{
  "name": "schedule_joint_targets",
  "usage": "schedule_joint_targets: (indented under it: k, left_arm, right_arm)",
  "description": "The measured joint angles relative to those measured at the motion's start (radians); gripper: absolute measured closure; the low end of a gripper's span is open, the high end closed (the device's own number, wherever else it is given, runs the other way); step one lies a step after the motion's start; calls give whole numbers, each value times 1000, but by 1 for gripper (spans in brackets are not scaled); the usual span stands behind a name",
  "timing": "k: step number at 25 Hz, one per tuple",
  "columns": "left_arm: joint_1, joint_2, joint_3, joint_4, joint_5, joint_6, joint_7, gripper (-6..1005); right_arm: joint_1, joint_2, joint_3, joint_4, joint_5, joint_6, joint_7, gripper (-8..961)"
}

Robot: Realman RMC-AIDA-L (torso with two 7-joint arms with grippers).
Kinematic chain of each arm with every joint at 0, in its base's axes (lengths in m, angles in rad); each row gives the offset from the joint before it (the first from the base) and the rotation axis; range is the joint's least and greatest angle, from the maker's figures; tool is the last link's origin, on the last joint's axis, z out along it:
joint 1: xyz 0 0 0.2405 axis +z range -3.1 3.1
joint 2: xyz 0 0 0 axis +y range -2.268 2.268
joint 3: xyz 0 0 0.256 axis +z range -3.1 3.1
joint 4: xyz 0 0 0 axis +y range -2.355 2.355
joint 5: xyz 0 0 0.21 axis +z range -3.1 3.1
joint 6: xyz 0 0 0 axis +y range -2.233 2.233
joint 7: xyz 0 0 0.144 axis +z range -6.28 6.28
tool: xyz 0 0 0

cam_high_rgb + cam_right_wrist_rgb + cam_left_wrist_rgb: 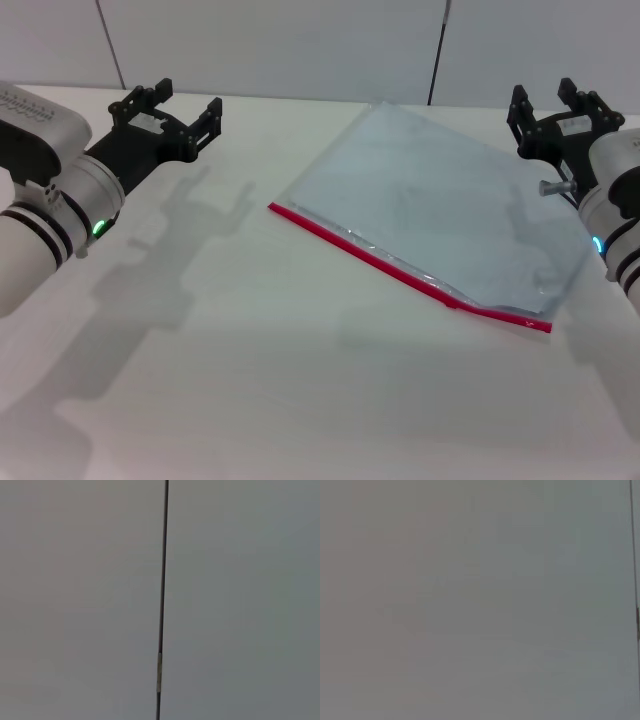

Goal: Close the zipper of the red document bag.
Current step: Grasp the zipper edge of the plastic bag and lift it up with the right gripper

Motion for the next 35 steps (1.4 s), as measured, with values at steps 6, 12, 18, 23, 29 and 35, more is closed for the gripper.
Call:
schedule_joint_targets:
  k: [6, 12, 18, 23, 29, 35]
  left_arm:
    - [0, 0, 0, 0, 0, 0, 0, 273]
    - [0, 0, 0, 0, 0, 0, 0, 274]
    - [9, 1, 0, -1, 0, 1, 0, 274]
    - [15, 4, 0, -14, 0, 2, 0, 274]
    - [21, 5, 0, -15, 0, 2, 0, 274]
    - [31, 9, 0, -15, -2, 2, 0, 275]
  right_arm:
    - [0, 0, 1, 0, 0, -1, 0, 396]
    - [0, 0, 1, 0, 0, -1, 0, 395]
    - [-13, -8, 14, -67, 13, -69, 0, 395]
    - [-25, -73, 29, -203, 19, -287, 0, 395]
    - [-97, -211, 31, -440, -61, -474, -2, 395]
    - [-192, -278, 97, -623, -244, -673, -9, 394]
